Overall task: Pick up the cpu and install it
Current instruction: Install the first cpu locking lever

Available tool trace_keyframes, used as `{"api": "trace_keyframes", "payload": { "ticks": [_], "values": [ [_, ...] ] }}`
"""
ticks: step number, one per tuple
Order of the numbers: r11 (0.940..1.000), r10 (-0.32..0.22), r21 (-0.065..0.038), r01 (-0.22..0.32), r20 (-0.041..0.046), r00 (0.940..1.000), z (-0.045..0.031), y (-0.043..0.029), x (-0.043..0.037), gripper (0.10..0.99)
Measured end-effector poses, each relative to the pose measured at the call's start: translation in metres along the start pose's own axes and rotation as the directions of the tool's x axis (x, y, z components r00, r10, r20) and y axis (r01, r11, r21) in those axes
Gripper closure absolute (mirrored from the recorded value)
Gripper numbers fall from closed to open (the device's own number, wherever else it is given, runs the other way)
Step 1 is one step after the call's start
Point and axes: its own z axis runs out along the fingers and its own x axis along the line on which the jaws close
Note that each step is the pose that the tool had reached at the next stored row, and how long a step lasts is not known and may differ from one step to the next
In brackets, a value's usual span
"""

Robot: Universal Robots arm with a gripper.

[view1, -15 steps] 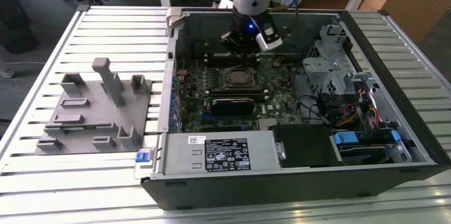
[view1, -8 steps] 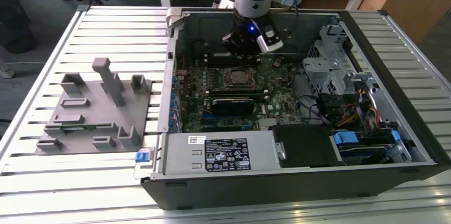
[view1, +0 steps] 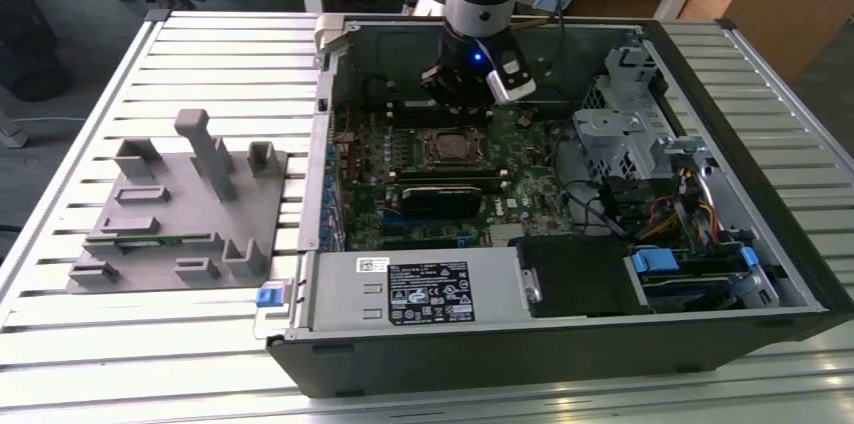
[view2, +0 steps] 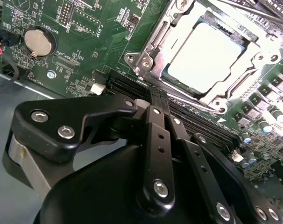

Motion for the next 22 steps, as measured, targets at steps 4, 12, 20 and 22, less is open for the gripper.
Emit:
{"api": "trace_keyframes", "payload": {
  "ticks": [4, 12, 20, 22],
  "values": [
    [1.0000, 0.000, 0.000, 0.000, 0.0004, 1.0000, -0.0014, 0.0003, -0.0002, 0.980],
    [0.9994, -0.001, 0.035, 0.001, 0.0008, 1.0000, 0.0015, 0.0004, 0.0000, 0.980],
    [0.9994, -0.001, 0.035, 0.001, 0.0011, 1.0000, 0.0033, 0.0019, -0.0003, 0.980],
    [0.9994, -0.001, 0.035, 0.001, 0.0013, 1.0000, 0.0024, 0.0022, -0.0003, 0.980]
  ]
}}
